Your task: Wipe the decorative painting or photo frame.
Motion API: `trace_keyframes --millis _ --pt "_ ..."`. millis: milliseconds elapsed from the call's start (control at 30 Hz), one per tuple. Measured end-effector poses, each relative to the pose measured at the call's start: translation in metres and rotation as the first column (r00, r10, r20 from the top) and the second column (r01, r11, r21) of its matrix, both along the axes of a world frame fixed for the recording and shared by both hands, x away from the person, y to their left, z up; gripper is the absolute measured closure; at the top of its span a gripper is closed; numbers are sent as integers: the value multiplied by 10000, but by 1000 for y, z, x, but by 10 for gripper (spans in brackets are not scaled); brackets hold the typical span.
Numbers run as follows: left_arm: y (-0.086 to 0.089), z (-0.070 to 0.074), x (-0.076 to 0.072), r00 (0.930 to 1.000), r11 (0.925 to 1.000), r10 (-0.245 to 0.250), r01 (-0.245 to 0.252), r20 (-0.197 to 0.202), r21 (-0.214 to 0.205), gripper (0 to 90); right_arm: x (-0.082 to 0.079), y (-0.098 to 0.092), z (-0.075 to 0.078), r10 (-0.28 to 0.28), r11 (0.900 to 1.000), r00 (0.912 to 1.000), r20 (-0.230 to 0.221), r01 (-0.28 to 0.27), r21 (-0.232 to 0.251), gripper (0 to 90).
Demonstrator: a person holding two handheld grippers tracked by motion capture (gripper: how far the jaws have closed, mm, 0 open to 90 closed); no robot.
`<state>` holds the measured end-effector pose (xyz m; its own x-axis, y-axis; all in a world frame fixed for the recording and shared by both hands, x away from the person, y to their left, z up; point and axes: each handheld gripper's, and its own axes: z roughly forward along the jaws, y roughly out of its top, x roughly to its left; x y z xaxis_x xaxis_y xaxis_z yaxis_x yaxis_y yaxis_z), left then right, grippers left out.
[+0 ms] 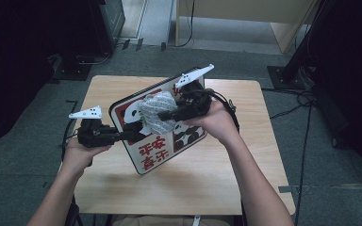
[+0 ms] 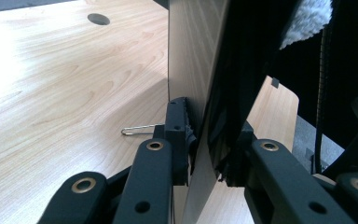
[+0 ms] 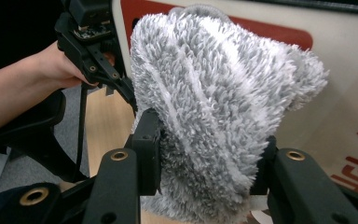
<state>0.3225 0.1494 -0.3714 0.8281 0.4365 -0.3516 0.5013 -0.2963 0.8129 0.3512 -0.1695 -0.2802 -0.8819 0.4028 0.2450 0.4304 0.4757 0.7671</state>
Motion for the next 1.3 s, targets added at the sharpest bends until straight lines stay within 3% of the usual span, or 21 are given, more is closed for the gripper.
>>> trace_keyframes --millis 1300 --pt "0 0 0 10000 10000 -56 56 -5 11 762 -8 -2 -48 153 9999 9985 -522 -154 -4 586"
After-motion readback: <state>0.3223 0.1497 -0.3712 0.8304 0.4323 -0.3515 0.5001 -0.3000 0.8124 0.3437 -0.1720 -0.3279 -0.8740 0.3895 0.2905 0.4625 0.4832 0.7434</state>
